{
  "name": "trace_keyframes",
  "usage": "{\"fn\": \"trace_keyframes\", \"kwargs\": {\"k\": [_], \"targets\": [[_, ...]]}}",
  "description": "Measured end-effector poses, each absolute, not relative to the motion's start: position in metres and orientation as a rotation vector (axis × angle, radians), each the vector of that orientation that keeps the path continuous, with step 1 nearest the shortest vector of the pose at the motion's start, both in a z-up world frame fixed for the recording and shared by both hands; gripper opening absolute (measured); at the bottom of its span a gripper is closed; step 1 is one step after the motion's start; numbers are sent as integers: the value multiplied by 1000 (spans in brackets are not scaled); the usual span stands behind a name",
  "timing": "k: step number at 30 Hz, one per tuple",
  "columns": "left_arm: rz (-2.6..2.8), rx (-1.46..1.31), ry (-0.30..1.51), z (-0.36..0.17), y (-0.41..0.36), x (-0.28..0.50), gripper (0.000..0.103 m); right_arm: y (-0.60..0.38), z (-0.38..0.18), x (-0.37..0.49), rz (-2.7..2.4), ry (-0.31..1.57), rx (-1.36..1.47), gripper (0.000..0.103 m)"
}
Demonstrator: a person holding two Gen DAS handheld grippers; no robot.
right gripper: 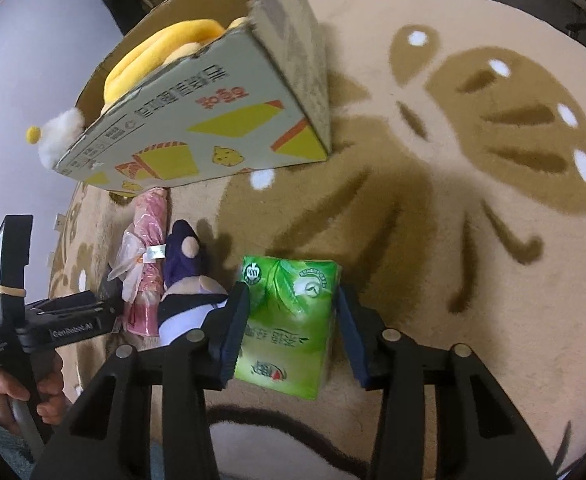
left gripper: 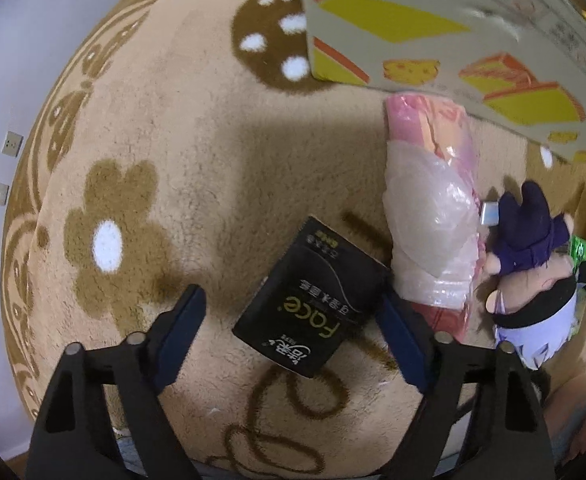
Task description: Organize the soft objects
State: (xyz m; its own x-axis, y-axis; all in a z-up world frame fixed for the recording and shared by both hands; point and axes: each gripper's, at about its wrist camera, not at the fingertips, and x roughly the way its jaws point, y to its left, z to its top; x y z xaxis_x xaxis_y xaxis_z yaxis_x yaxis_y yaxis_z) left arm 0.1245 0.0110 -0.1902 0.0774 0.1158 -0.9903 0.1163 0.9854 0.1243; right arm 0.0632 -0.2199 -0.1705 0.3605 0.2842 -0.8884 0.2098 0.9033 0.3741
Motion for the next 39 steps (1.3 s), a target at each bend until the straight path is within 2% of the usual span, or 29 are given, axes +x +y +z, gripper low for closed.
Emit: {"fn": "trace_keyframes", "kwargs": {"k": [4,8,12,16,19,39], "targets": [[-17,195,1489,-193,2,122,74,-206,-173,70,64,1205,422,49],[-23,176,1488,-194,-3,120,63,-196,-173,74,86,1202,392,50],[-26,179,1477,-192,-1,120,57,-197,-175,76,106,1192,422,51],[-28,190,1472,-193,-2,121,56,-196,-177,77,118,1190,423,58],[-28,193,1471,-192,-4,120,56,-187,-181,81,125,1202,403,60],[-27,166,1448,-184,5,124,52,-181,-183,79,83,1182,347,58]]}}
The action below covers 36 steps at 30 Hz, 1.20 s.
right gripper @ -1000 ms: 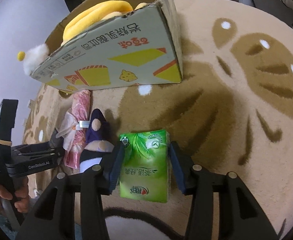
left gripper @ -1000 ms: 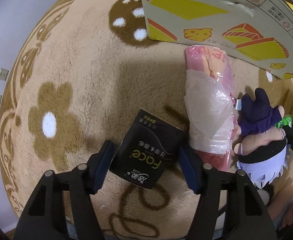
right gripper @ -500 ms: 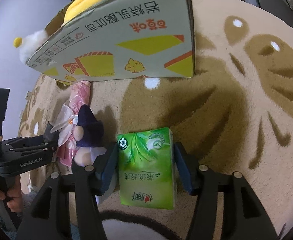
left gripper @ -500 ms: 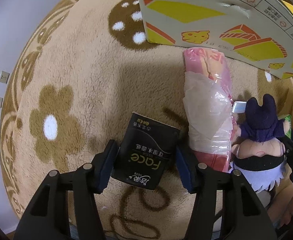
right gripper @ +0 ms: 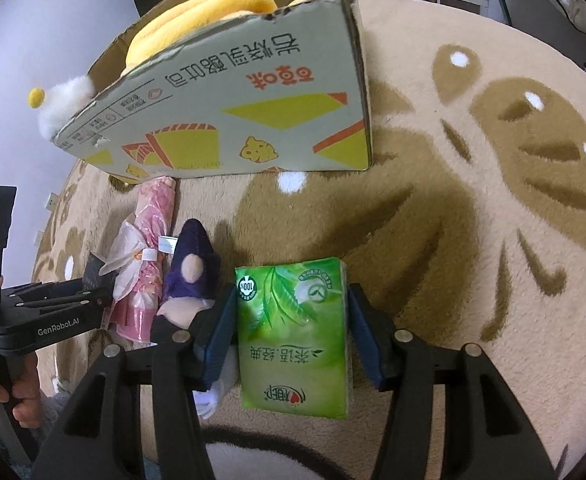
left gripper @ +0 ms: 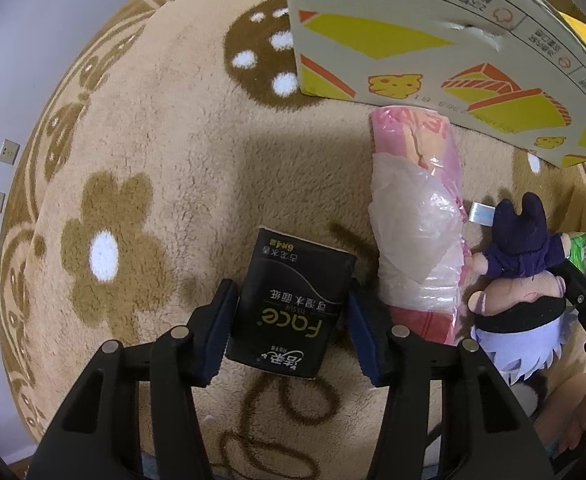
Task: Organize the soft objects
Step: 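Lift the green pack with the right tool while the left tool grasps the black tissue pack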
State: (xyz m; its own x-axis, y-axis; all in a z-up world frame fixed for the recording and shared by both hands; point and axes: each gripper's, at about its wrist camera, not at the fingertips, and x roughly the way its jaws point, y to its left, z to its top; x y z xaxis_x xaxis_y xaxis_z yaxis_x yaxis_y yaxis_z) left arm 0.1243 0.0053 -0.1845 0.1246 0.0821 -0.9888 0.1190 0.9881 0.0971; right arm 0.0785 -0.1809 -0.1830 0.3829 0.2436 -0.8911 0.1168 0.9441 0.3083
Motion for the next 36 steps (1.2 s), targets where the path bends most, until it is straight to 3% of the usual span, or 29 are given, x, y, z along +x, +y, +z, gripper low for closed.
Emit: {"fn": "trace_keyframes", "kwargs": {"k": [26,36], "targets": [[33,116,1284,-146,34,117,52,-209,-155,65,60,1056,383,58],[18,122,1109,-107,26,104,51,-212,-139,59,66,966,390,56]]}}
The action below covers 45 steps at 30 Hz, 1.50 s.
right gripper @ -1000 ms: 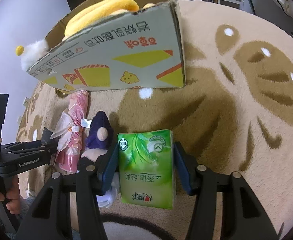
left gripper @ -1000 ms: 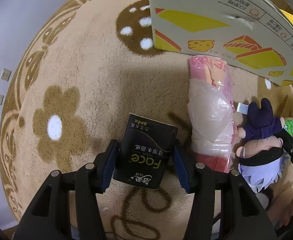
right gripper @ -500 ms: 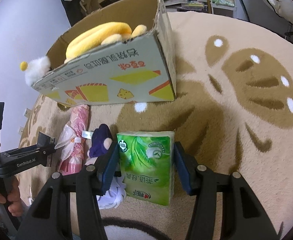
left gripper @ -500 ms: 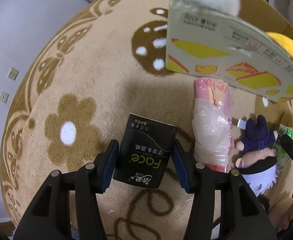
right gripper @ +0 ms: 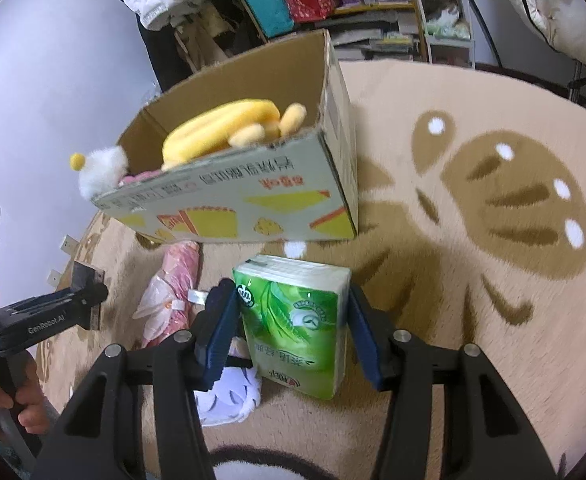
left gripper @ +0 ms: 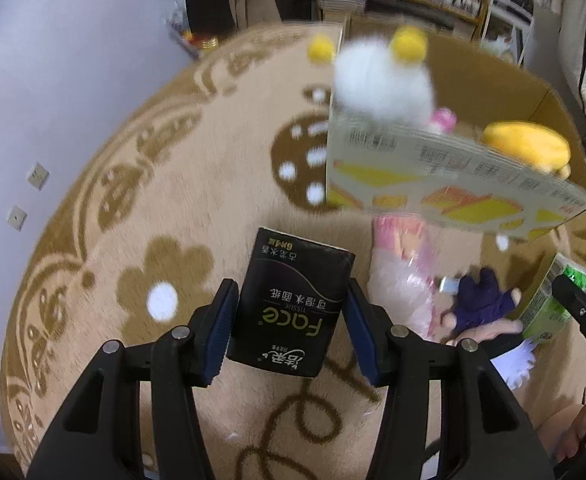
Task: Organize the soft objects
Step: 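Lift the green pack with the right tool while the left tool grasps the black tissue pack, then carry both tissue packs over the cardboard box and open both tools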
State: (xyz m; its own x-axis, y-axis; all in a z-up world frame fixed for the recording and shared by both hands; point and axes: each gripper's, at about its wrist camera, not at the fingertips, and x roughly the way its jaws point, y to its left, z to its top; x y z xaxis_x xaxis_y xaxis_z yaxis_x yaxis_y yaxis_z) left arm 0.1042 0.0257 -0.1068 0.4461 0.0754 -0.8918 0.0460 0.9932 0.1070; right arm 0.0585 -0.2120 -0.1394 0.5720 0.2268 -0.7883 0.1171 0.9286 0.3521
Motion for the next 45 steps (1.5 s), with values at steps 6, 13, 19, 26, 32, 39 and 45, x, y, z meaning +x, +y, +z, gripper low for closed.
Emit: {"fn": "trace_keyframes", "kwargs": {"k": [6,13,19,26,32,39,45], "targets": [[-11,98,1027,-84,27,102,51,-209,-120,54,86,886,362,56],[-7,72,907,-51,34,102,51,-208,-91,48,117,790,368,56],[-26,88,813,-21,27,114,51,-215,-59,53,123,695,397,56],[-63,123,751,1,7,139,51,-215,-35,77,146,643,378,56],[-95,152,747,7,-14,166,51,-207,-19,104,169,621,340,56],[-134,132,756,7,-34,188,52,-202,-20,134,172,632,322,57],[-172,143,787,-4,-50,200,52,-205,-36,150,158,678,339,58]]}}
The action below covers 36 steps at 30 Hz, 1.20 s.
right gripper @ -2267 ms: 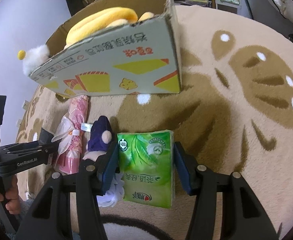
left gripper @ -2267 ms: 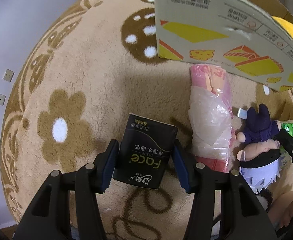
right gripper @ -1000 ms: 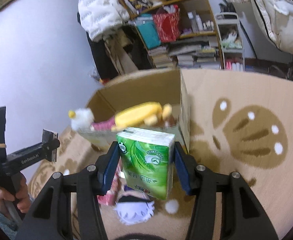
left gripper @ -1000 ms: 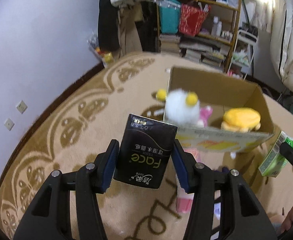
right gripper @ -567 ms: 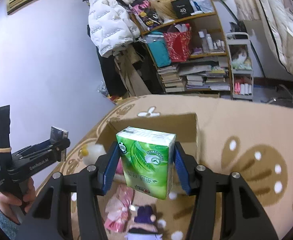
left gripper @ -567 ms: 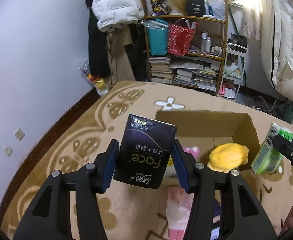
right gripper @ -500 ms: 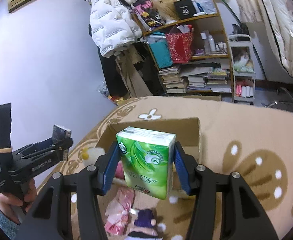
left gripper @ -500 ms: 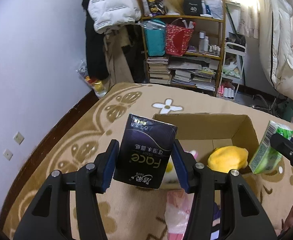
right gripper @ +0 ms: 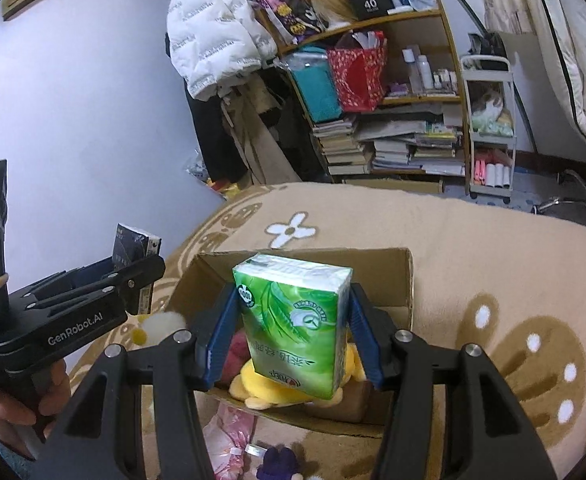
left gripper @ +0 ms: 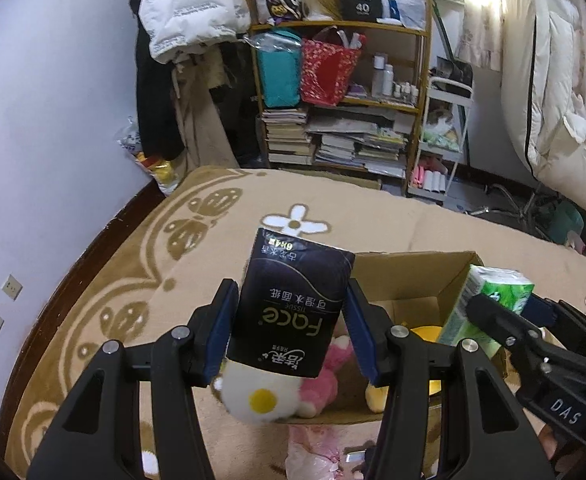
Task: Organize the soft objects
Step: 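Carry both tissue packs over the cardboard box and open both tools, then move both tools back down toward the pink bundle and purple-haired doll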
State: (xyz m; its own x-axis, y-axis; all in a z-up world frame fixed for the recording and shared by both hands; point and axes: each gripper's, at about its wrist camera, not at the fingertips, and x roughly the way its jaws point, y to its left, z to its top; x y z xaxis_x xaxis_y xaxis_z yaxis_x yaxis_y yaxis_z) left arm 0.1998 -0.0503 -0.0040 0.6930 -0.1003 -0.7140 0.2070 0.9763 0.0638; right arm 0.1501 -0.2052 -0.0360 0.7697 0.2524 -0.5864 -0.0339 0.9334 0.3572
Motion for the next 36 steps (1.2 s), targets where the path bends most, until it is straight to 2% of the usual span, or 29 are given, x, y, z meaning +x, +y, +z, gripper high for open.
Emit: {"fn": "trace_keyframes", "kwargs": {"k": [8,10,12,14,16,19,20,21,25,36], "targets": [[-151,118,851,-22,-54,211,54,-206,-45,157,152,705,304,58],[-143,98,861,-23,-51,213,61,-203,-45,157,151,712,279,59],[-114,110,872,-23,-48,215,67,-203,-46,159,148,719,261,66],[-94,126,866,-21,-46,215,71,-202,-46,159,134,725,240,77],[-84,127,863,-19,-44,214,78,-201,-44,156,123,719,218,80],[-72,124,849,-15,-40,211,91,-203,-41,153,133,706,229,91],[-63,118,845,-13,-38,209,99,-203,-39,153,131,705,231,92],[-60,114,843,-12,-37,208,102,-203,-39,152,130,703,234,92],[-58,103,836,-7,-31,203,102,-202,-31,145,99,698,208,103],[-67,81,837,1,-13,175,102,-198,-18,122,103,676,203,103]]}}
